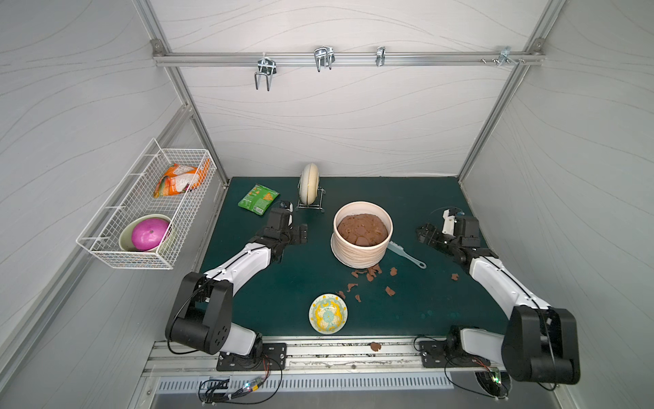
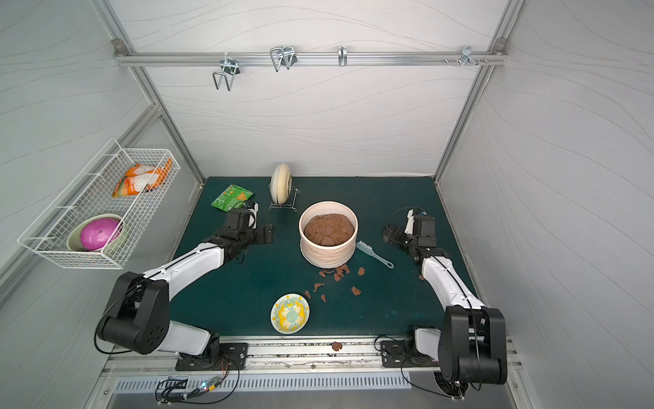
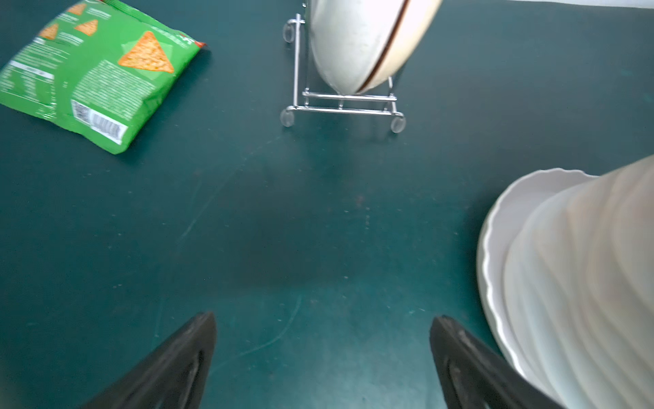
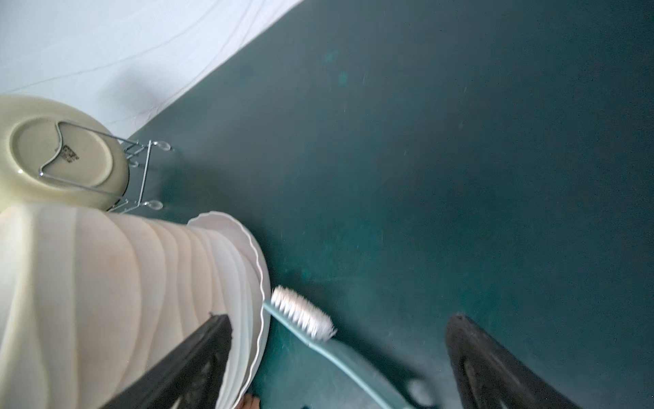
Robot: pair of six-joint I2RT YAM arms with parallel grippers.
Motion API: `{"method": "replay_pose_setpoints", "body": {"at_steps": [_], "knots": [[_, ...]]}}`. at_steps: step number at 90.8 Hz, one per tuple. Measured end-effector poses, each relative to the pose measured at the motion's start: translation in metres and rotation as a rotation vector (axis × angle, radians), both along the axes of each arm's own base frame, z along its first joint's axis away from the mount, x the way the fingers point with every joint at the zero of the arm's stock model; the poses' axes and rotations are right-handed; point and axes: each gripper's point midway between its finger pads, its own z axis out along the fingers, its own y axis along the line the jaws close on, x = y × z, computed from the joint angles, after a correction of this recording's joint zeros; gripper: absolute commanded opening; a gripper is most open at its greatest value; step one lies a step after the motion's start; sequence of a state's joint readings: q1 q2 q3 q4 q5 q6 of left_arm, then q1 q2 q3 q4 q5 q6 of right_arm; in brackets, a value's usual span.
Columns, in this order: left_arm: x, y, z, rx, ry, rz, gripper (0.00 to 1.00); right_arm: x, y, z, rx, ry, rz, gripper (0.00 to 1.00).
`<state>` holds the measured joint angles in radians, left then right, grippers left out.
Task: Scrub the dried mud off the ceramic pot
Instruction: Reset both arms
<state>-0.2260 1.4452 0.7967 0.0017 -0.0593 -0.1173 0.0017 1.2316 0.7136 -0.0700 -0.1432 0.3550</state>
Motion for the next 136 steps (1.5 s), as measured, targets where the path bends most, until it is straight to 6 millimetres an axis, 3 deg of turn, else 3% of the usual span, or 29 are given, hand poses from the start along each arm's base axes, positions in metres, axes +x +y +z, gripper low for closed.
{"method": "replay_pose_setpoints", "body": {"at_steps": [12,24,41,53,63,72,94,113,136], "knots": [[-0.002,0.015,-0.009,0.003,-0.018,-0.01,0.99,0.018,-0.033,0.002,-0.092,-0.074,-0.06,0.99],[0.0,0.034,-0.01,-0.005,-0.053,-0.01,0.99,0.024,-0.054,-0.019,-0.175,-0.11,-0.085,0.99],[0.005,0.058,-0.014,-0.028,-0.095,0.017,0.99,0.017,-0.052,-0.063,-0.21,-0.119,-0.041,0.99],[-0.003,0.066,-0.029,0.0,-0.122,0.031,0.99,0.021,-0.04,-0.074,-0.237,-0.161,0.024,0.99],[-0.005,0.068,-0.04,0.016,-0.106,0.034,0.99,0.026,-0.019,-0.074,-0.277,-0.216,0.099,0.99],[0.0,0.072,-0.035,0.024,-0.141,0.043,1.0,0.029,-0.01,-0.071,-0.3,-0.25,0.134,0.99],[0.007,0.091,-0.035,0.002,-0.202,0.082,0.99,0.034,-0.016,-0.064,-0.336,-0.281,0.105,0.99],[-0.009,0.088,-0.051,-0.002,-0.233,0.076,0.99,0.034,-0.021,-0.064,-0.35,-0.275,0.083,0.99],[-0.004,0.088,-0.04,-0.002,-0.28,0.074,0.99,0.034,-0.021,-0.064,-0.352,-0.274,0.079,0.99]]}}
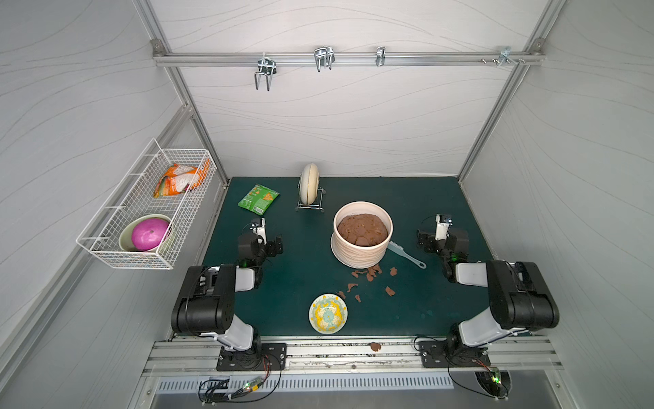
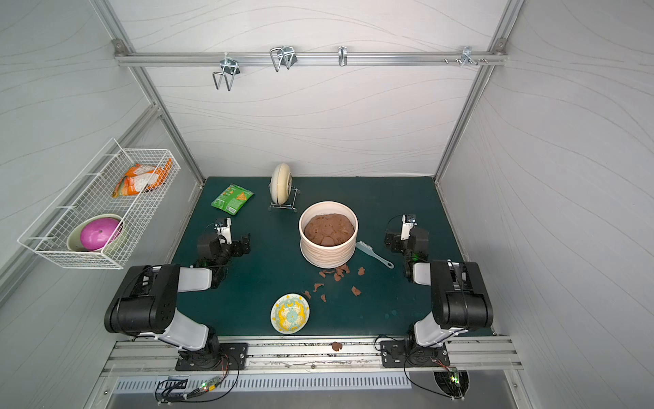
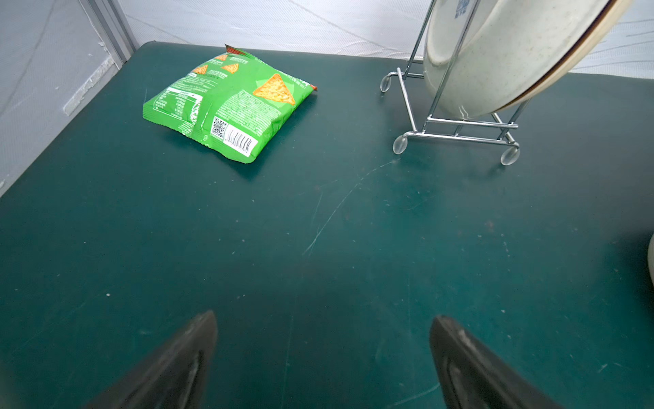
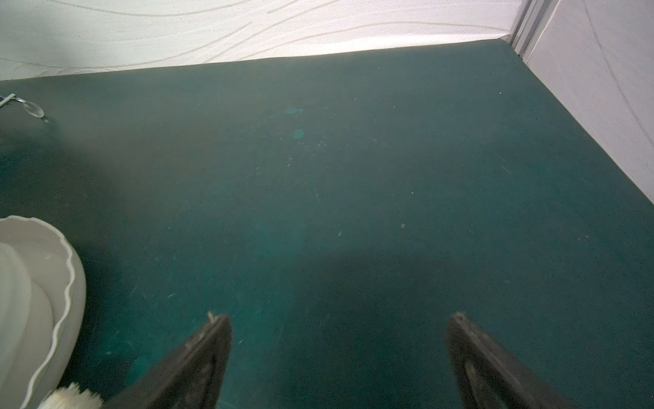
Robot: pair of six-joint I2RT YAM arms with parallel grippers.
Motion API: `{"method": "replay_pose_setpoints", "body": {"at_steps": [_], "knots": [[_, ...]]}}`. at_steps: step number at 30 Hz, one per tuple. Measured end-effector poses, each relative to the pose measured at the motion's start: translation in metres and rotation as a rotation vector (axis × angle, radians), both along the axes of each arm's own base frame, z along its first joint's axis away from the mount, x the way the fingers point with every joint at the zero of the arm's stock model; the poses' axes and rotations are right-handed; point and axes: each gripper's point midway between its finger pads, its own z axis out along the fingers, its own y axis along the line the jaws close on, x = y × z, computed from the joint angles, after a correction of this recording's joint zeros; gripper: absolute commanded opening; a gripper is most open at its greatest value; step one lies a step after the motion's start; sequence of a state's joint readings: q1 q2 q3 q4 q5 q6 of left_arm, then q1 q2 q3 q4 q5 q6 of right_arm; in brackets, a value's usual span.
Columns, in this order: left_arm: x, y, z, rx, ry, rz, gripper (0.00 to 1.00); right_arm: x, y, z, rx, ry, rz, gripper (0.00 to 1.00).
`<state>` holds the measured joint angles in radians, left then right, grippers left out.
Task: Scrub the dried mud off the ceramic pot
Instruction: Reset both arms
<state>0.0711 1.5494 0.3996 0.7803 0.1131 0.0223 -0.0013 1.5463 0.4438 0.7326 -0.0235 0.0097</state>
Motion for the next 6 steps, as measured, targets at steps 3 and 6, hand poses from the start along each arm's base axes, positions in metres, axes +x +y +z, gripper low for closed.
{"method": "replay_pose_setpoints", "body": {"at_steps": [3,6], "knots": [[0.0006,0.0,0.0013,0.0,-0.006,0.0,1.0,-0.0001,-0.0003,-0.0006,0.001,0.002,0.0,0.99],[0.0007,0.0,0.0014,0.0,-0.006,0.0,0.99,-0.0001,-0.0014,-0.0011,0.002,0.003,-0.003,0.99]]}}
